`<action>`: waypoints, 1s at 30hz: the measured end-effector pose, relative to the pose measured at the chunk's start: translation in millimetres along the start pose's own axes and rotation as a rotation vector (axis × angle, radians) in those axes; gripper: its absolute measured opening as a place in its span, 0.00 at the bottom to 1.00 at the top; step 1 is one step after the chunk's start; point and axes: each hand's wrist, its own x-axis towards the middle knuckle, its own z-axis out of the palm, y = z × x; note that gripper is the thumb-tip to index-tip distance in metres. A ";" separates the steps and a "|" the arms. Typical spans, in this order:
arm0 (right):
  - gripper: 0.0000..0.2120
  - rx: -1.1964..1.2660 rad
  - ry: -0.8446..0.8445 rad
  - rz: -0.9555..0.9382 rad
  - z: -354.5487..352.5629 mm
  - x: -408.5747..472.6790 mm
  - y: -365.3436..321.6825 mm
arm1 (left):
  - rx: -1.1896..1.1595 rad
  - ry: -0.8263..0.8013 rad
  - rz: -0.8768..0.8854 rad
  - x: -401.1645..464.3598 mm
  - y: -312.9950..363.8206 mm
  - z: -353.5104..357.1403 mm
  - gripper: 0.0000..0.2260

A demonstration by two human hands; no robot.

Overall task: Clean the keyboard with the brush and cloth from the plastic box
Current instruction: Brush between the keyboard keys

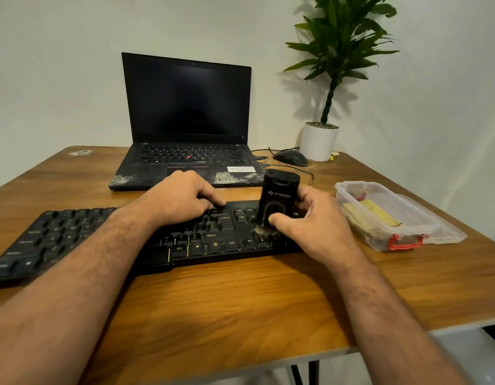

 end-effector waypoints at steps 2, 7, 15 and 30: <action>0.18 0.021 0.020 0.016 -4.3 0.6 2.0 | -0.002 0.002 0.003 -0.4 -0.2 0.2 0.13; 0.22 0.117 -0.130 -0.088 5.1 -7.7 -4.1 | 0.009 -0.004 -0.004 0.4 1.1 0.5 0.13; 0.19 0.078 -0.040 -0.041 -20.7 -3.6 13.6 | 0.010 0.003 -0.007 -0.2 0.6 0.7 0.12; 0.21 0.072 -0.113 0.008 10.1 0.4 0.0 | -0.002 -0.002 -0.017 0.3 2.6 0.6 0.13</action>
